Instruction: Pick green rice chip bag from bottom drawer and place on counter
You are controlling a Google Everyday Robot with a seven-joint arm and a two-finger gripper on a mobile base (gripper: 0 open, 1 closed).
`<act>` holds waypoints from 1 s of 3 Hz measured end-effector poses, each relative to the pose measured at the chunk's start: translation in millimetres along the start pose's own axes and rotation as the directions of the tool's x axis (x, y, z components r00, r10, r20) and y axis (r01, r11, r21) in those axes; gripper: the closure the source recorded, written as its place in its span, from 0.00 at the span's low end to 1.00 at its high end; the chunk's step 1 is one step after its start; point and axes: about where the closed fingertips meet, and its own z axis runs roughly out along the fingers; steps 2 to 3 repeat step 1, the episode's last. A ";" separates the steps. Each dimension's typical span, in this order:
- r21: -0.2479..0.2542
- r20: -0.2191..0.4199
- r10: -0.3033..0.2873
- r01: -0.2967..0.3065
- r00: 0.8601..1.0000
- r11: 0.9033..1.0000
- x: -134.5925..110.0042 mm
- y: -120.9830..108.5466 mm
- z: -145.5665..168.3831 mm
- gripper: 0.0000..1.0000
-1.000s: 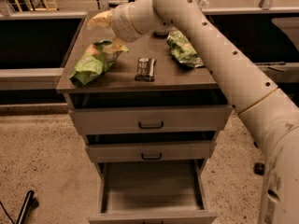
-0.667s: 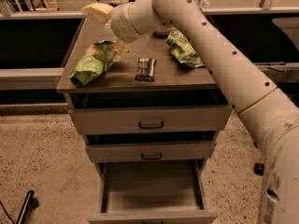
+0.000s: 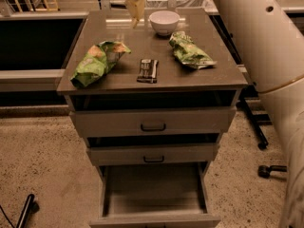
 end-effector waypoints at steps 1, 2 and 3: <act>0.000 0.000 0.000 0.000 1.000 1.000 0.0 0.0 0.0 0.00; 0.000 0.000 0.000 0.000 1.000 1.000 0.0 0.0 0.0 0.00; 0.000 0.000 0.000 0.000 1.000 1.000 0.0 0.0 0.0 0.00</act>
Offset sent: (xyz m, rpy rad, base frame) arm 0.0000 0.0000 0.0000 0.0000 0.0000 0.0000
